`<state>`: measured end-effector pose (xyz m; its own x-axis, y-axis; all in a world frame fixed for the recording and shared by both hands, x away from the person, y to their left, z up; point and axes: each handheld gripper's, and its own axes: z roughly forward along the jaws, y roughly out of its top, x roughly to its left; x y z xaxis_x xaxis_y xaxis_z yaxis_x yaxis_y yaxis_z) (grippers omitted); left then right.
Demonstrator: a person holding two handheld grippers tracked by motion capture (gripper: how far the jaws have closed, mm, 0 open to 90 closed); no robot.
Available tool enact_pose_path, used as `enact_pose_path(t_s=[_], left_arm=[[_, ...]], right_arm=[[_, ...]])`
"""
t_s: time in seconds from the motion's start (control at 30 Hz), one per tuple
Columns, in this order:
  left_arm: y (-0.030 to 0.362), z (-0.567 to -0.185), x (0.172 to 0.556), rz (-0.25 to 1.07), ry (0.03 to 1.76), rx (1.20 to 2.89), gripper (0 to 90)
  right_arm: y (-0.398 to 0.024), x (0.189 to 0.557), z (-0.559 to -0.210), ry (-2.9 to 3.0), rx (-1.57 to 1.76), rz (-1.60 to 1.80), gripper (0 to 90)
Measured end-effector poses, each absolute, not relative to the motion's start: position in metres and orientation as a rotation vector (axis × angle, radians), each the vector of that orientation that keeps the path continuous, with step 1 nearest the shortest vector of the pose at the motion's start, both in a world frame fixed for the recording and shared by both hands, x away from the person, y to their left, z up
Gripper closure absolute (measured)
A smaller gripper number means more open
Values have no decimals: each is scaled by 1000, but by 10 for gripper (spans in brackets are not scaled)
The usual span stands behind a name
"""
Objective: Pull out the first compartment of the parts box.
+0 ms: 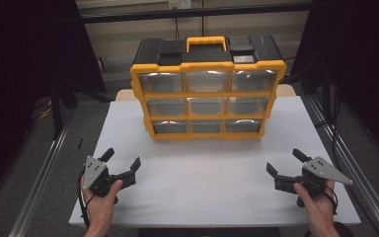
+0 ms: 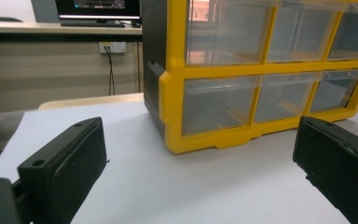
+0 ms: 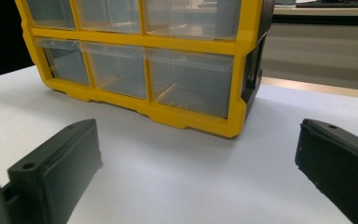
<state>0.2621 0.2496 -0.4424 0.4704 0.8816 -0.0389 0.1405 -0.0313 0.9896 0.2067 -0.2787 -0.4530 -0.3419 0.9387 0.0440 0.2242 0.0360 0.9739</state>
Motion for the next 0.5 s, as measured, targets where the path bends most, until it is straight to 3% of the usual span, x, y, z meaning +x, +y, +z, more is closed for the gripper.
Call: enact_pose_path(t_s=[0.5], left_arm=[[238, -439, 270, 775, 946, 1578, 27]], right_arm=[[-278, 209, -455, 1677, 1210, 1363, 0]])
